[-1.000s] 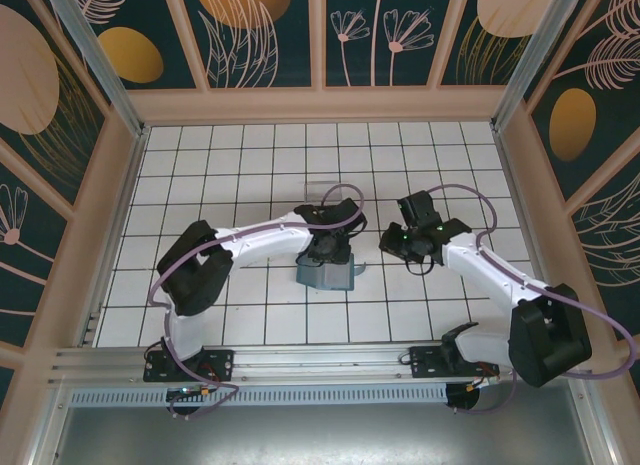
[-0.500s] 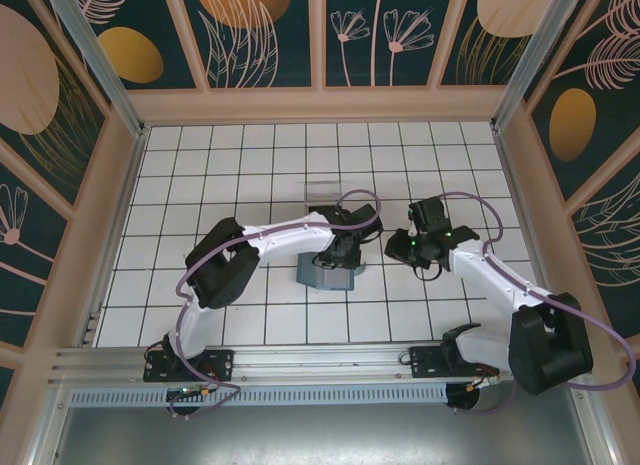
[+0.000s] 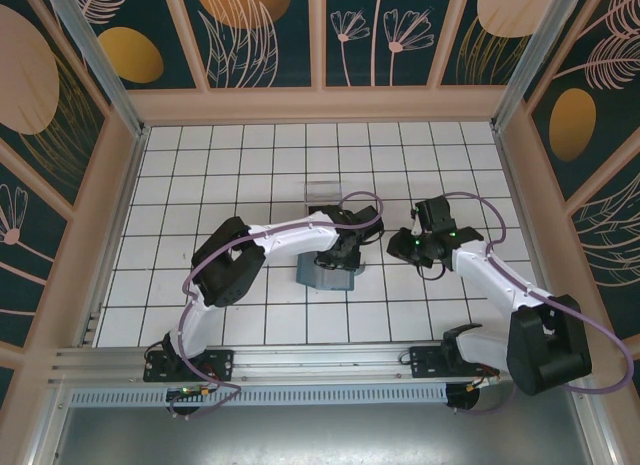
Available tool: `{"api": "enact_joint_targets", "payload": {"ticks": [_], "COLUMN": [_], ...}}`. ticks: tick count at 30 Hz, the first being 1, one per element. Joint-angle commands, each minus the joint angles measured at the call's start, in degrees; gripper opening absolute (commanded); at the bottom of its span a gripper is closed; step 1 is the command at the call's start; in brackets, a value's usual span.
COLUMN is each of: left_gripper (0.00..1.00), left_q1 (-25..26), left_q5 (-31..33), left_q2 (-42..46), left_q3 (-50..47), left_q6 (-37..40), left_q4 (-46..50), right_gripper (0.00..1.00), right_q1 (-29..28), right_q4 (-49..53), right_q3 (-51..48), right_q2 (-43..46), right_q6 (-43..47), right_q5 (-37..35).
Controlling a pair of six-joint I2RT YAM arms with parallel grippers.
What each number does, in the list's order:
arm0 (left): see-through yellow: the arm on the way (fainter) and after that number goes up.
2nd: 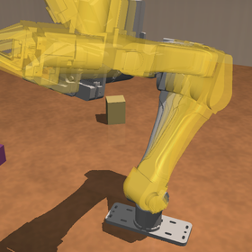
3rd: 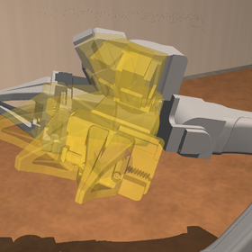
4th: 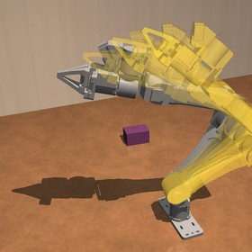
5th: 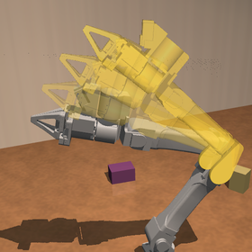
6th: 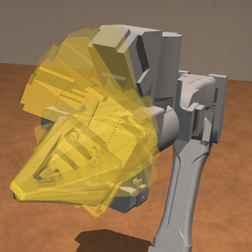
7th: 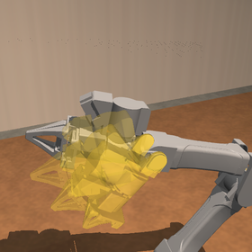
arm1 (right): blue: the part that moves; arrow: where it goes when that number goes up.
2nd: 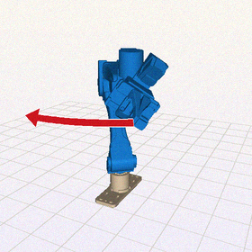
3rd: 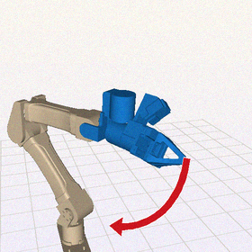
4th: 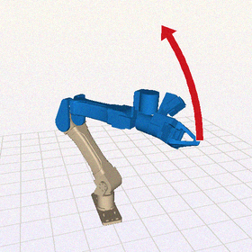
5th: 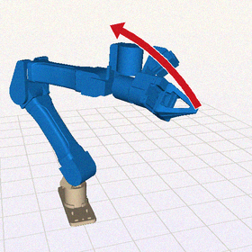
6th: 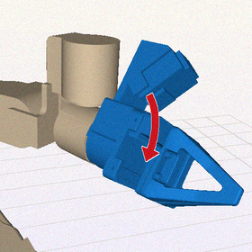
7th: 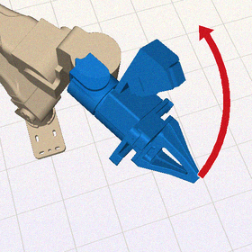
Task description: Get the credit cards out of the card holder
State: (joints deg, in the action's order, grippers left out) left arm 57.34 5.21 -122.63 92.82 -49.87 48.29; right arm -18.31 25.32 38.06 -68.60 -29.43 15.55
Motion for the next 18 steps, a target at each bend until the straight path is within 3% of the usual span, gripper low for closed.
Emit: {"api": "enact_joint_targets", "payload": {"ticks": [1, 14, 18], "left_gripper": [0.39, 0.22, 0.2], "left_q1": [0.26, 0.14, -0.28], "left_q5": [-0.03, 1.92, -0.13], "left_q2": [-1.85, 2.92, 6.19], "left_q3": [-0.87, -4.38, -6.85], "left_q6": [-0.67, -0.78, -0.56], "left_q4": [1.8, -2.51, -6.63], "right_gripper": [0.26, 0.26, 0.26], "right_q1": [0.5, -0.34, -2.14], "right_q4": [-0.62, 0.66, 1.05], "right_q3": [-1.34, -0.13, 0.84], "right_q2": [0.65, 1.14, 0.59], "right_q6": [1.02, 0.6, -0.04], "right_q5": [0.98, 1.37, 1.02]}}
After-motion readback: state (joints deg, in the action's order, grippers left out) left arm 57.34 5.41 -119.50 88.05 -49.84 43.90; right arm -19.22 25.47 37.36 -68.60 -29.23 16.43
